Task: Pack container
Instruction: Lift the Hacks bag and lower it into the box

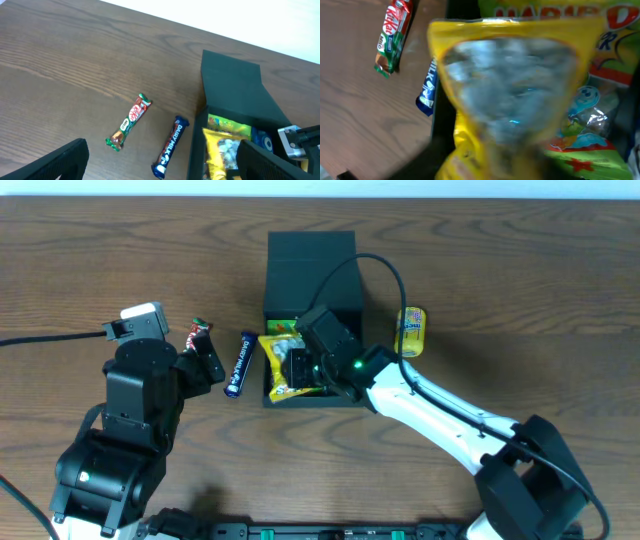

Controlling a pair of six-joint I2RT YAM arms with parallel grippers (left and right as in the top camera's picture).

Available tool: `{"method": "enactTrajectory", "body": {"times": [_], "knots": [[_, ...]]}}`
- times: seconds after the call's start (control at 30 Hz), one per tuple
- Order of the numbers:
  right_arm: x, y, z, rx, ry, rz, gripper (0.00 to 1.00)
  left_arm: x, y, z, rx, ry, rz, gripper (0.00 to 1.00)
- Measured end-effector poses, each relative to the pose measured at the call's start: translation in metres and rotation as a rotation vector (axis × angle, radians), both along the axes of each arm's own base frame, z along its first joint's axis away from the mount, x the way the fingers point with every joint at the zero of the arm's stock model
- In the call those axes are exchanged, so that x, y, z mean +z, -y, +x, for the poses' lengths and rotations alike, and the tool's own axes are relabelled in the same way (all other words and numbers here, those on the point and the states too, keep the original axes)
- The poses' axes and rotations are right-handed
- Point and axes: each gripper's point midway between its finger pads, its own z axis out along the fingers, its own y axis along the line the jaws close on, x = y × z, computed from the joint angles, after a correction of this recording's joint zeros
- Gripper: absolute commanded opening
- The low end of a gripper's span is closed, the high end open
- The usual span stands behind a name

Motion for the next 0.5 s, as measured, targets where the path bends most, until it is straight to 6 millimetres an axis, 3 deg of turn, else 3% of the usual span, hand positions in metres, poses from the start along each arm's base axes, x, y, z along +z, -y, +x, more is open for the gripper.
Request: {"method": "enactTrajectory", "body": {"times": [0.23, 0.37, 0.43, 0.5], "knots": [[0.005, 0.001, 0.002, -0.01, 0.005, 0.011, 0.84, -0.002, 0.0, -0.001, 0.0, -0.009, 0.003, 0.95], [0.039, 0.011, 0.012, -0.002, 0.092, 0.048, 0.84, -0.005, -0.001, -0.003, 0.0, -0.023, 0.007, 0.95], [0.064, 0.019, 0.018, 0.0, 0.149, 0.071, 0.69, -0.007, -0.001, -0.004, 0.0, -0.032, 0.01, 0.95], [0.085, 0.025, 0.02, 0.006, 0.195, 0.083, 0.38, -0.009, -0.001, -0.004, 0.0, -0.042, 0.013, 0.95]]}}
